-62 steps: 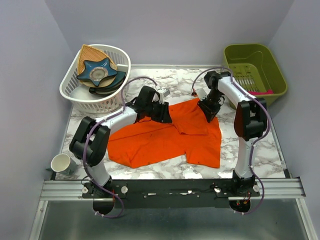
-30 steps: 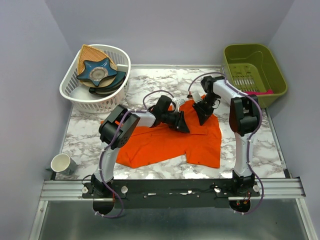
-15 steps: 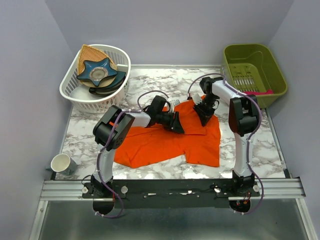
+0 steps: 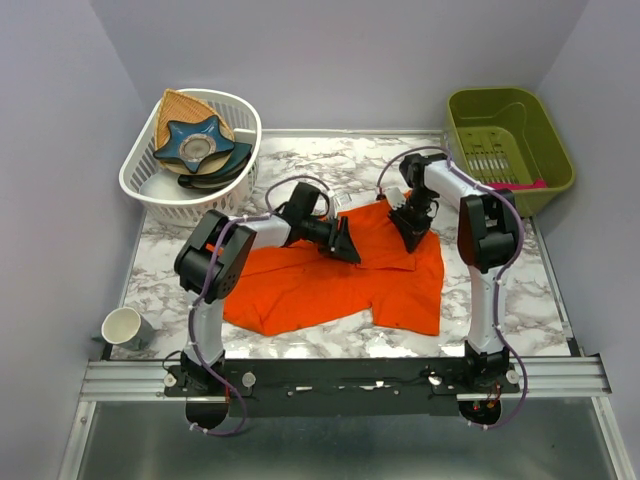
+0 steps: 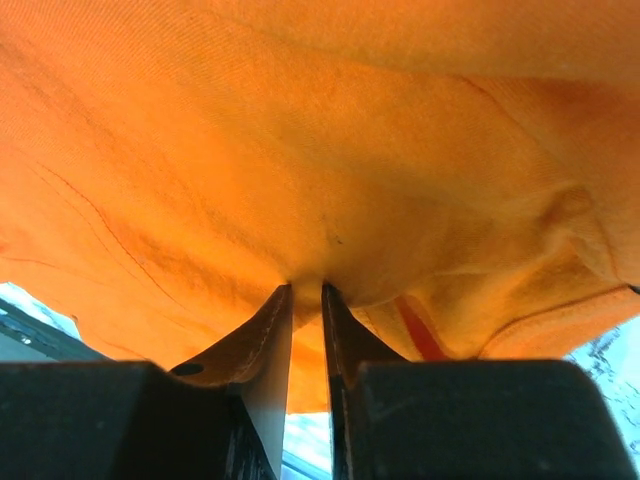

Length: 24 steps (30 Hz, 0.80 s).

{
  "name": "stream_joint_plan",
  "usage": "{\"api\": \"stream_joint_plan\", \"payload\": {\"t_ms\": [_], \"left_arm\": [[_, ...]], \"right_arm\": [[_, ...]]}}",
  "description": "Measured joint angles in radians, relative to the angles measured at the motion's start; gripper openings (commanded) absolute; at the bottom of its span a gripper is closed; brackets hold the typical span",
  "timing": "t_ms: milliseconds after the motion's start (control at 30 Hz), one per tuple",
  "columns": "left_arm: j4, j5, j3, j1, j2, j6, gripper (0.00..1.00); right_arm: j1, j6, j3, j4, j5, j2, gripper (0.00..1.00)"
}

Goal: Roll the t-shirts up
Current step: Fold the T-shirt at the center of the board.

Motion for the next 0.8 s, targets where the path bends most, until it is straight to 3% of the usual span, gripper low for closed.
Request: {"api": "stream_joint_plan", "payload": {"t_ms": [167, 367, 433, 567, 667, 800], "left_arm": [[-0.253, 0.022, 0.049, 0.078, -0.145, 0.193, 0.52], [-0.589, -0.083, 0.077, 0.172, -0.38, 0.586, 0.53], [-0.649, -0.121, 0.068, 0.181, -0.418, 0.655, 0.53], [-0.731, -0.184, 0.024, 0.201, -0.438, 0.732, 0.53], [-0.765, -0.218, -0.003, 0.209, -0.438, 0.748, 0.53], [-0.792, -0.255, 0.002, 0.215, -0.436, 0.778, 0.53]], "right_arm": [[-0.005, -0.049, -0.078, 0.046, 0.001, -0.101, 0.36], [-0.02, -0.303, -0.494, 0.193, -0.005, -0.61, 0.45], [-0.025, -0.48, -0.663, 0.264, -0.029, -0.832, 0.48], [-0.025, -0.763, -0.933, 0.321, -0.085, -1.121, 0.47], [-0.025, -1.036, -1.101, 0.268, -0.151, -1.322, 0.45], [-0.025, -1.273, -1.177, 0.224, -0.211, -1.373, 0.41]]}}
